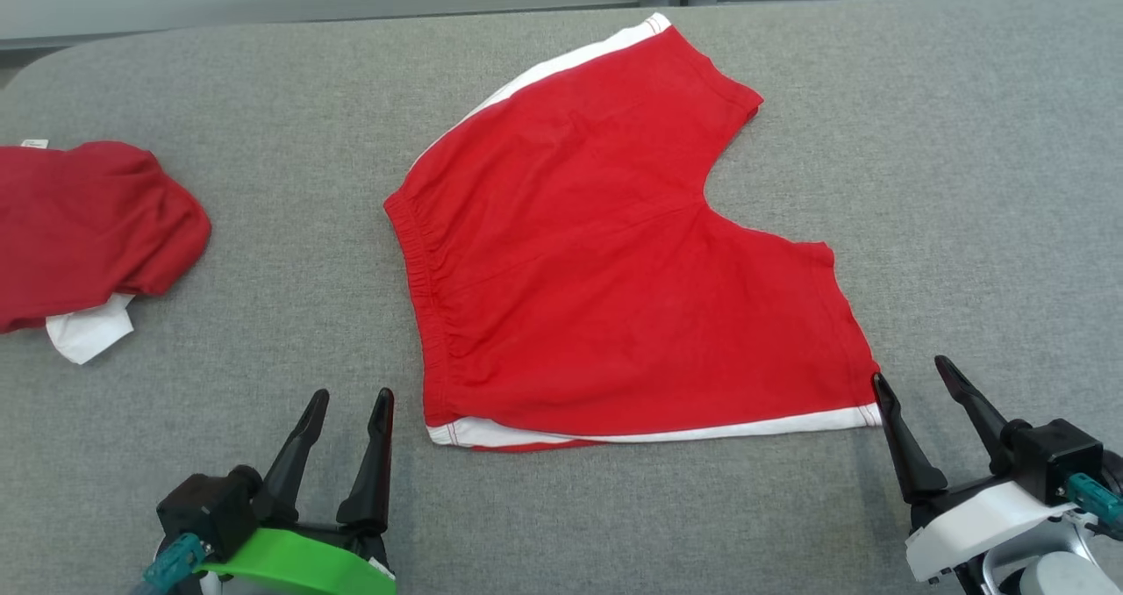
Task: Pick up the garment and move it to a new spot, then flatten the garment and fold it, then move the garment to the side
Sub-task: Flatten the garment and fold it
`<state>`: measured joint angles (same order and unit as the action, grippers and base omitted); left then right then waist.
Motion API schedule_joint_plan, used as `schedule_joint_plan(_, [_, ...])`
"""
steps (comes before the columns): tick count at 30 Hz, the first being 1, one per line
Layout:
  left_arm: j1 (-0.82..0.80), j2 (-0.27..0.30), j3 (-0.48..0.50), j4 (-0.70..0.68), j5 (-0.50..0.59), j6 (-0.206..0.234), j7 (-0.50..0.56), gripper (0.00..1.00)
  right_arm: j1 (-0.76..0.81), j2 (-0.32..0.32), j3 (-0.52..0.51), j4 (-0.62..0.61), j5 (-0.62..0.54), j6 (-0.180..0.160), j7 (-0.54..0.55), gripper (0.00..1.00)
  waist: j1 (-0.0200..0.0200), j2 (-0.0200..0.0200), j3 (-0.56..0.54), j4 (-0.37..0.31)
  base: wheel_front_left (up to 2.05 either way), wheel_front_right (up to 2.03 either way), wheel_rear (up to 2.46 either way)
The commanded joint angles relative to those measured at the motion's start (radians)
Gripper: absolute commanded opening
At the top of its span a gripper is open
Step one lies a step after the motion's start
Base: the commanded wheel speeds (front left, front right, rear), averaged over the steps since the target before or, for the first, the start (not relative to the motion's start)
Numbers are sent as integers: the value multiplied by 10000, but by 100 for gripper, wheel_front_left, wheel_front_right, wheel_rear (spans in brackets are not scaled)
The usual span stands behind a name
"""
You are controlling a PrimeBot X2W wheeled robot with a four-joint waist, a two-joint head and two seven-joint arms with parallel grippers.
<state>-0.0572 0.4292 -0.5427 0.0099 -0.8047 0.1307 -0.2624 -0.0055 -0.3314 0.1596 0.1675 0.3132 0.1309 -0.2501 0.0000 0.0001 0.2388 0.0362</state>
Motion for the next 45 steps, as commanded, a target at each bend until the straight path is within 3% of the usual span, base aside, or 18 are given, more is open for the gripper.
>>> schedule_joint_plan(1, [338,-311,366,-112,485,-88,-28,100,160,228,-214,-94,-322,-1,-109,100,0,-1,-302,-20,0,0,0])
schedule_joint_plan(11, [813,-2041,2556,447,2561,-1081,-29,100,214,1443,-1032,-1585,-1528,-2,-149,100,0,-1,-837,-100,0,0,0])
schedule_joint_plan(20, [518,-2999,3654,1800,3655,-2150,-30,100,302,1929,-1262,-982,-2042,-2,-152,100,0,-1,-1390,-55,0,0,0])
schedule_joint_plan(25, [215,-3141,3409,3058,3930,-2464,-20,100,258,1769,-1100,381,-2255,-2,-152,100,0,-1,-1409,39,0,0,0])
schedule_joint_plan(32, [-777,-3312,2355,4269,3840,-2607,-20,100,-632,1810,-1235,1862,-2665,-2,-153,100,0,-1,-814,134,0,0,0])
schedule_joint_plan(43, [-1683,-2973,599,5317,2904,-2623,-7,100,-1294,1811,-749,3730,-2713,-1,-129,100,0,-1,-295,187,0,0,0])
schedule_joint_plan(44, [-1723,-2955,501,5369,2806,-2623,-8,100,-1314,1829,-614,3845,-2664,-1,-127,95,0,-1,-279,193,0,0,0])
schedule_joint_plan(45, [-1767,-2916,406,5443,2741,-2624,-9,100,-1355,1821,-489,3933,-2607,4,-116,80,0,-1,-263,196,0,0,0])
